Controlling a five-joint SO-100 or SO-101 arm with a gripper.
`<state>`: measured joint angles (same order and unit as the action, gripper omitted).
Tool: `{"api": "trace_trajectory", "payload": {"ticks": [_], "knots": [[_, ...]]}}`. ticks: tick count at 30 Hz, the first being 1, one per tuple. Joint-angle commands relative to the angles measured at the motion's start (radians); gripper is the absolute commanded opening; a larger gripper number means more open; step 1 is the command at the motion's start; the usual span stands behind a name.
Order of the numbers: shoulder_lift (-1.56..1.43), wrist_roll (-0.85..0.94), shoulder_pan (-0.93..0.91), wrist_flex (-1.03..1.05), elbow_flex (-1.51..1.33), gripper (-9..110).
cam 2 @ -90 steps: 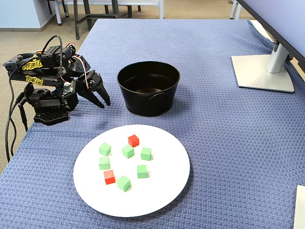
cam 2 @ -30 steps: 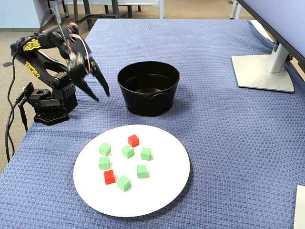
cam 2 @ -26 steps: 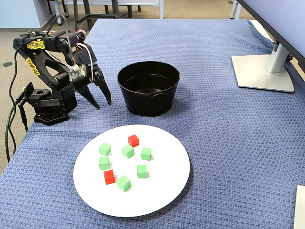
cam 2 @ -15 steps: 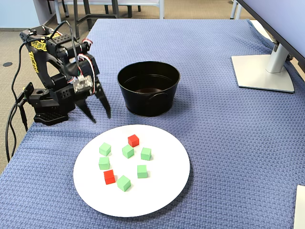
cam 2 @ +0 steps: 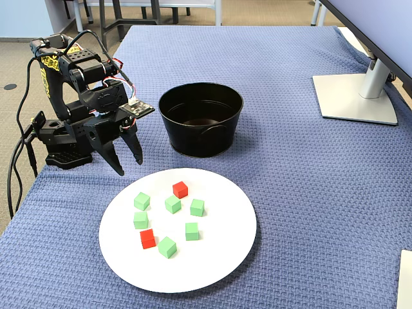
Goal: Pick up the green cubes from the white plate and place them in the black recipient
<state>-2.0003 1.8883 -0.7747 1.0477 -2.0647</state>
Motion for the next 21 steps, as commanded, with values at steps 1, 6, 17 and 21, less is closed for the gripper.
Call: {"api": "trace_trajectory", "payload": {"ticks": [1, 6, 17, 21], "knots": [[0.025, 0.055, 0.012, -0.087, 0.067, 16], [0.092, 0.109, -0.031, -0.247, 0.017, 16], [0.193, 0.106, -0.048, -0.35, -0.031, 17], [0.218, 0.1, -0.048, -0.37, -0.032, 16]]}}
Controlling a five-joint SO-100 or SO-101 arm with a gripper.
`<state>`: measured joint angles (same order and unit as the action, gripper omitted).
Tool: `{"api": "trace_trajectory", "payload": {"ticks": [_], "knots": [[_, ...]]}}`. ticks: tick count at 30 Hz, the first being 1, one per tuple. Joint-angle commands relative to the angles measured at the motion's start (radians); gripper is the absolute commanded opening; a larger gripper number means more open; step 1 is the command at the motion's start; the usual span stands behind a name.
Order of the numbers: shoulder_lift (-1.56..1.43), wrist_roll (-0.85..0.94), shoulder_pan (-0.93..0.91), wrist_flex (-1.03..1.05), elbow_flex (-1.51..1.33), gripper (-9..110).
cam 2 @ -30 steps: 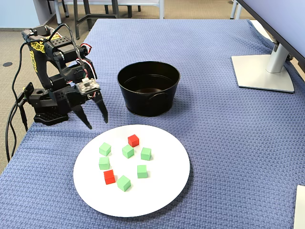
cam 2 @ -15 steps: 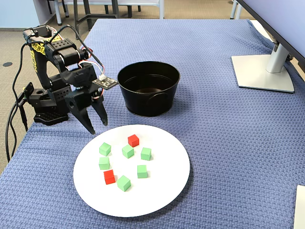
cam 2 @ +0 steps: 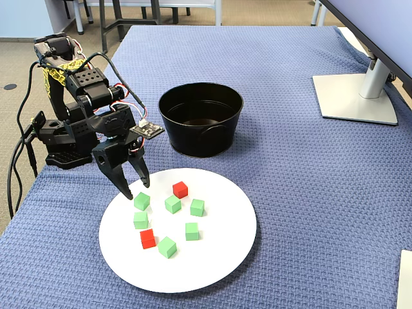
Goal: Pick up the green cubes from the white plate and place them in the black recipient
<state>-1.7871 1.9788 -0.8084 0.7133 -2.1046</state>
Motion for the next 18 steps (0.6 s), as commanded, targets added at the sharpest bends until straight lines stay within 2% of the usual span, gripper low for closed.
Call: {"api": "trace_trajectory", "payload": {"ticks": [1, 18], "knots": [[0.011, 0.008, -0.012, -0.038, 0.008, 16], [0.038, 0.031, 0.026, -0.13, -0.107, 19]]}}
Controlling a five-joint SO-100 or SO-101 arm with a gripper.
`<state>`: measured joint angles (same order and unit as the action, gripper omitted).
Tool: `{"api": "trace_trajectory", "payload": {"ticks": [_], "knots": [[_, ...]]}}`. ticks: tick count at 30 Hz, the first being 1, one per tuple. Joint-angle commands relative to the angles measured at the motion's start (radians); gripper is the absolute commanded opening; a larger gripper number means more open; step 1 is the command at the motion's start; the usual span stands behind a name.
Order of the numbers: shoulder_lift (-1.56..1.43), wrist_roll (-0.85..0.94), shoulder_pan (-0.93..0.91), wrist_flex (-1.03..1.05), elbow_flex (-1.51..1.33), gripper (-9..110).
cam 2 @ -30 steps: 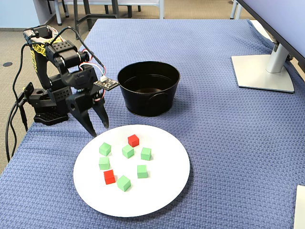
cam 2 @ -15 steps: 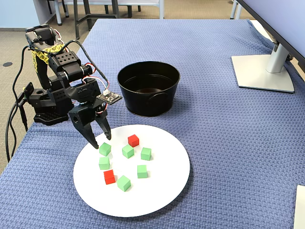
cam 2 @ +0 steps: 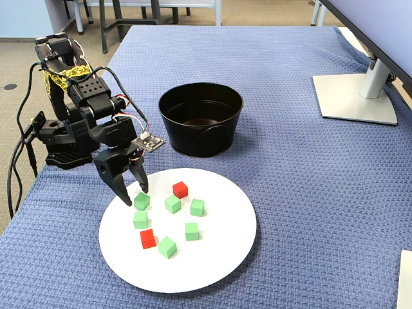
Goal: Pick up the green cubes from the white plate and place them in the black recipient
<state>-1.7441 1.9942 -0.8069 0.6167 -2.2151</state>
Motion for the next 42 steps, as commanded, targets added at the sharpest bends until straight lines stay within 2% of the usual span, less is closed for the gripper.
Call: {"api": "trace_trajectory", "payload": {"ticks": [1, 9, 19, 24, 28, 36, 42], "knots": [[-0.002, 0.014, 0.026, -0.034, 0.003, 19], [0.028, 0.002, 0.043, -0.058, 0.003, 23], [0.061, -0.028, 0.077, -0.087, -0.006, 22], [0.071, -0.032, 0.078, -0.1, -0.011, 15], [0.069, -0.054, 0.084, -0.112, -0.014, 0], [0.049, -0.098, 0.087, -0.141, -0.029, 0], [-0.123, -0.227, 0.103, -0.049, -0.017, 0]]}}
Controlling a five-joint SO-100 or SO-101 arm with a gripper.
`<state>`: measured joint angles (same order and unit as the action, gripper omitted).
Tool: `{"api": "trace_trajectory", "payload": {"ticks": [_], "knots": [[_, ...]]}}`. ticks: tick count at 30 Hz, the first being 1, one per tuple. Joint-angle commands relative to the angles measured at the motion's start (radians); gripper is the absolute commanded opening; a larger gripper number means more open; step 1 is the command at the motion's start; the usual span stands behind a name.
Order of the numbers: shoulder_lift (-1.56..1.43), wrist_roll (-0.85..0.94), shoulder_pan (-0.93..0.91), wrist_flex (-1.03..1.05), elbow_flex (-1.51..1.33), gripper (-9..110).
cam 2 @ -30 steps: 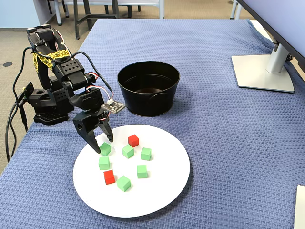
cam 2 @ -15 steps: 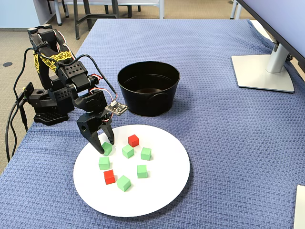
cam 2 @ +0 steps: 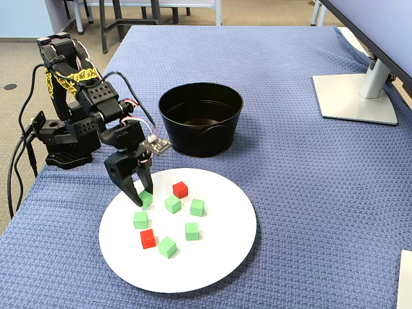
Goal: Pick up the green cubes from the white plate and place them in the black recipient
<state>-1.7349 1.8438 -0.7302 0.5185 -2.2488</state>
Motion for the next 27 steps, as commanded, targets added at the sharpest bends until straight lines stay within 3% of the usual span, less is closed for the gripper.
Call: {"api": "trace_trajectory", "payload": {"ticks": [1, 7, 13, 20, 27], "knots": [[-0.175, -0.101, 0.031, 0.094, 0.023, 0], [-0.42, -0.232, 0.084, 0.434, 0.107, 0], [-0.555, -0.371, 0.204, 0.646, 0.219, 0], [-0.495, -0.6, 0.459, 0.81, 0.509, 0], [-0.367, -0.772, 0.715, 0.782, 0.684, 0]]}}
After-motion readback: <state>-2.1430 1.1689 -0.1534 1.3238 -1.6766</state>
